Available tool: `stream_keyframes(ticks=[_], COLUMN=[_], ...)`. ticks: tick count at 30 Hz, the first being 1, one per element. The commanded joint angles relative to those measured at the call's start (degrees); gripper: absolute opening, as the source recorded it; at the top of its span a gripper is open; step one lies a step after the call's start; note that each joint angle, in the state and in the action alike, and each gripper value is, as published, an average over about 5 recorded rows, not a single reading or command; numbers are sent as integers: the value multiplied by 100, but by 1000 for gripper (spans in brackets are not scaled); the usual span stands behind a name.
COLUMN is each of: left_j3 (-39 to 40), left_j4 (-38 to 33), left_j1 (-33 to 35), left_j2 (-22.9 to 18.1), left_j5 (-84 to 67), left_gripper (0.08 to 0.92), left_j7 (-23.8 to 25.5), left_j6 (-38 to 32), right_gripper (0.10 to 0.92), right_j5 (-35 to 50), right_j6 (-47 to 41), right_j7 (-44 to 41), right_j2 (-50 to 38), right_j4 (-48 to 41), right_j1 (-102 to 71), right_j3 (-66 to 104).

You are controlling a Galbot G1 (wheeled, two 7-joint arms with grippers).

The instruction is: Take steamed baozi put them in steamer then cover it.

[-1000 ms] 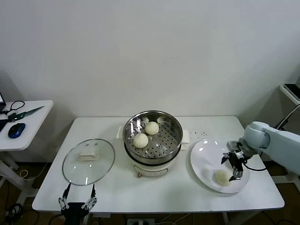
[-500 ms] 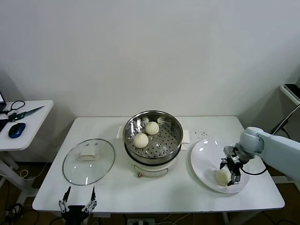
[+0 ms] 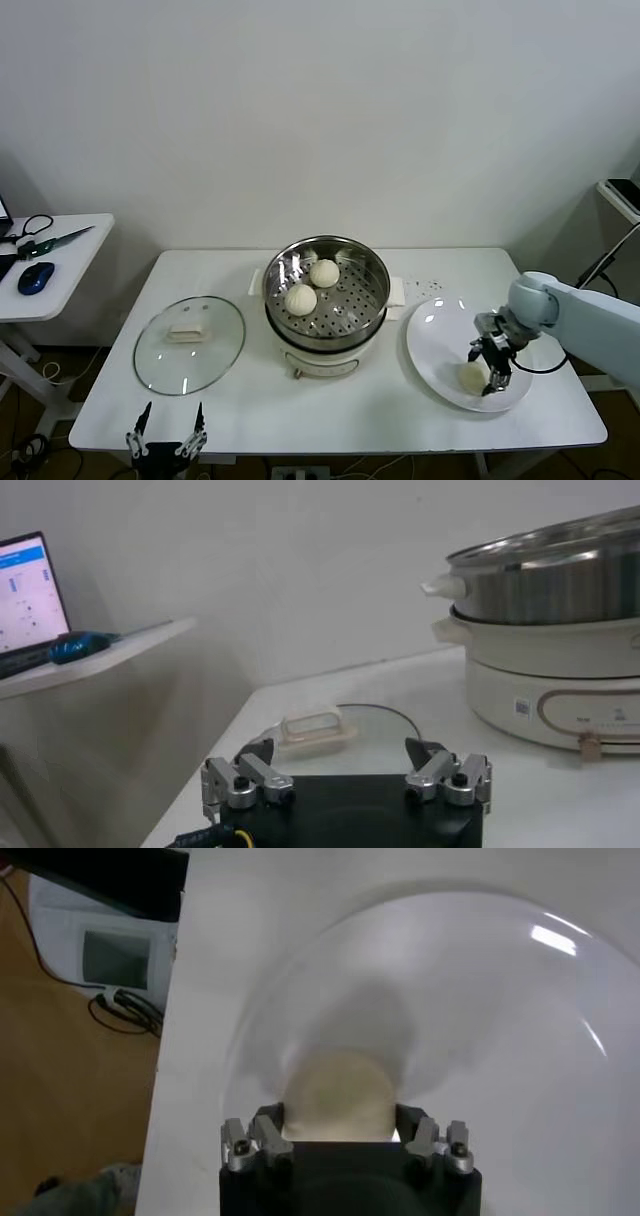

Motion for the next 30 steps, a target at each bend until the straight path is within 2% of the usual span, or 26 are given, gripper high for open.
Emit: stream_keyframes(ticks=[1, 10, 14, 22, 30], left_j3=[6, 21, 22, 37, 16], left_j4=[7, -7, -1, 3, 0], left_j1=[3, 16, 25, 55, 40], left_j2=[17, 26, 27, 25, 41], left_j5=[-1, 2, -1, -10, -16], left_gripper=[823, 823, 823, 823, 823], left_j7=[-1, 11, 14, 20, 31], left_j6=[-4, -11, -16, -31, -59], right_gripper=[704, 704, 704, 704, 708], right_j5=[3, -97, -76, -143, -664], right_j6=[489, 2472, 3157, 3685, 3814], right_j7=[-62, -421, -482, -487, -489], right_j2=[112, 1255, 1836, 3156, 4240], right_j4=[-28, -218, -117, 52, 45], right_j1=[807, 3556, 4215, 4326, 3601], right_j3=[-381, -1731, -2011, -1752, -1355])
